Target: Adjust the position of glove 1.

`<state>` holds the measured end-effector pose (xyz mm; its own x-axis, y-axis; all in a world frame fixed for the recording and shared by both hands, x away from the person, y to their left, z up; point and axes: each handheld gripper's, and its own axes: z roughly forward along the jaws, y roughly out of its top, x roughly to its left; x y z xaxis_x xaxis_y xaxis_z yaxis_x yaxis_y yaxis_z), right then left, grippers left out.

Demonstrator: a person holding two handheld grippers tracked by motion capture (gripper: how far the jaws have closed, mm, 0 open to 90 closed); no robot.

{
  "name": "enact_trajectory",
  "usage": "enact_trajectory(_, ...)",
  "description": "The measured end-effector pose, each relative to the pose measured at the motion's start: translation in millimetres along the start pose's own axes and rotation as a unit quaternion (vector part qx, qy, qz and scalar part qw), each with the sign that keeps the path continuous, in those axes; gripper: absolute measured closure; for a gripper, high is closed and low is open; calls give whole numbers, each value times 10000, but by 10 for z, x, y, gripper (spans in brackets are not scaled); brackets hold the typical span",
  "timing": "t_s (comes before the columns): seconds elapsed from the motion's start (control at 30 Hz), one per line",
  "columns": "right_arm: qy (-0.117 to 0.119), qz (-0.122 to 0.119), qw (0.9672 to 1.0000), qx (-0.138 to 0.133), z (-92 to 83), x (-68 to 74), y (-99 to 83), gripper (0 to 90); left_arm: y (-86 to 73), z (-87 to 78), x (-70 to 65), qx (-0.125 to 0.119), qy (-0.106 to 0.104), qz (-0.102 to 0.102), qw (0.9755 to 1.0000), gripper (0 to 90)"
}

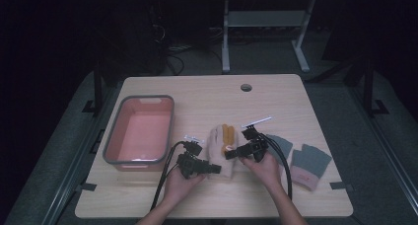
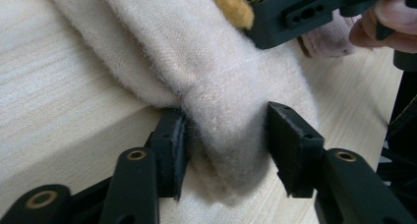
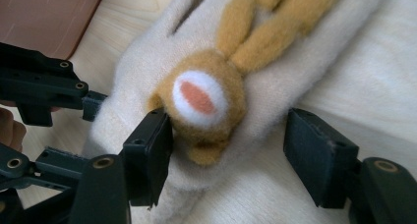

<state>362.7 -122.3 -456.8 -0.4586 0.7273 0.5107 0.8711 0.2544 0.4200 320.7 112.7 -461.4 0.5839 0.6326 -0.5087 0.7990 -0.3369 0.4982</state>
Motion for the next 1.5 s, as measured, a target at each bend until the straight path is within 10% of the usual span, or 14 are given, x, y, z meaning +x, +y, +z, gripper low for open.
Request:
enact_trajectory(0.73,562,444,9974,103,137,-17,-10,729,36,7,60,104,-149,-47,9998,628)
enact_trajectory(1.07,672,619,9958,109,121,-39,-6,629,37,6,68,101,-143,-92,9998,642)
enact_trajectory(1.5,882,614,9942,16,144,-72,-56,783,43,1,78,18,-259,-113,9996,673)
